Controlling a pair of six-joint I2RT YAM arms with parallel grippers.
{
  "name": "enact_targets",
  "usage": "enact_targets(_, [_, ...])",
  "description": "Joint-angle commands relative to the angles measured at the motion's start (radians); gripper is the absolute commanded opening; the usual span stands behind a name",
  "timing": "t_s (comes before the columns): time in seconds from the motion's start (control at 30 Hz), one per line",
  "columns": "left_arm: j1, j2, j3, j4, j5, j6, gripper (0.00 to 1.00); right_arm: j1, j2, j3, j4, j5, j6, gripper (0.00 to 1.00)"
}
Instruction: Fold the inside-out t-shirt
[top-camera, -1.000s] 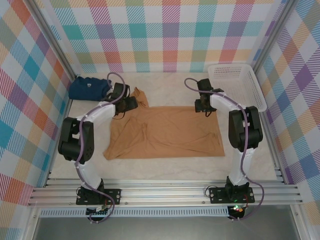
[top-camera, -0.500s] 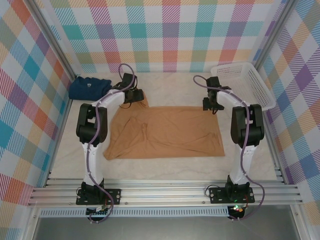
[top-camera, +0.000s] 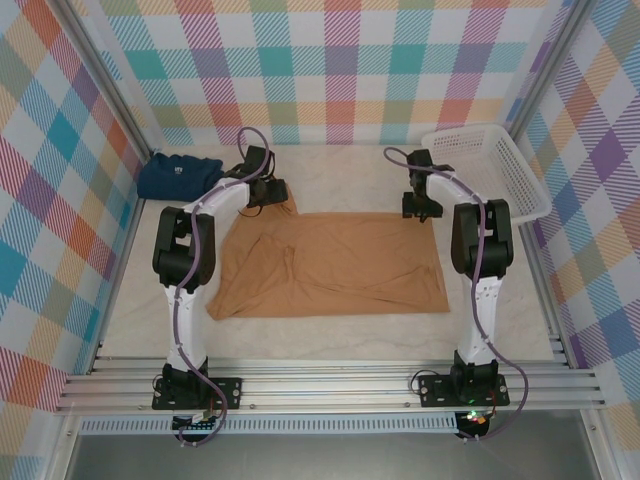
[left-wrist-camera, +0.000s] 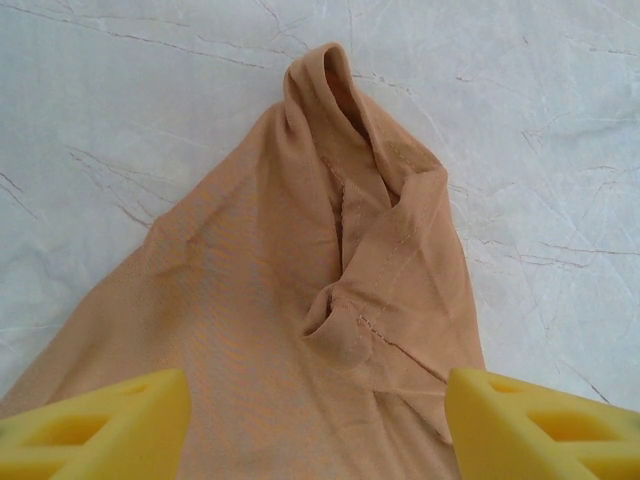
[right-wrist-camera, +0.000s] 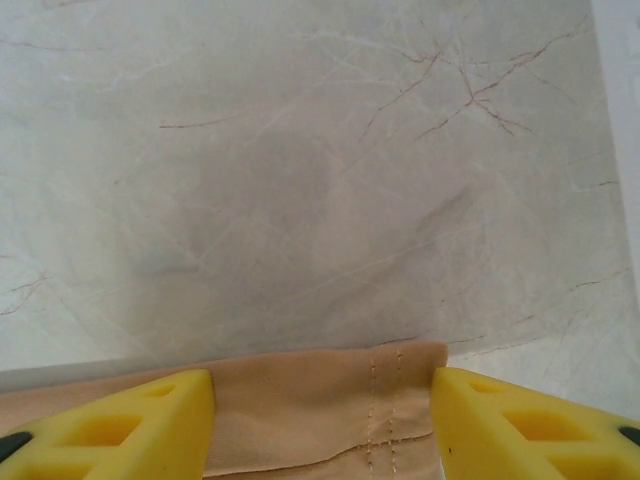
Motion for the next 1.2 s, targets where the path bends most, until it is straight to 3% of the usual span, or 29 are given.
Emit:
enact_targets(0.0, [0.007,0.006,0.028,-0.023,0.010,0.024,0.68,-0.015,0.044,0.034,-0.084,-0.038,0.009,0.57])
enact_targets(0.13, [0.007,0.012,0.038,-0.025,0.002,0.030,0.68,-0.024,0.067,0.052,-0.107,-0.074,0.000,0.49])
enact_targets(0.5, [0.007,0.105,0.175,-0.082,0.010,0.038,0.68,-0.030,0.073,0.061,-0.100,-0.120,-0.022,0.15])
enact_targets(0.9, [0.016,0.350,0.581,-0.256,-0.049,0.076,0.63,-0.029,0.066,0.046,-0.084,-0.125,-0.031,0.15])
enact_targets(1.17, [0.031,0.452,0.721,-0.282,-0.015,0.053,0.45,-0.029,0.065,0.040,-0.080,-0.128,-0.039,0.15])
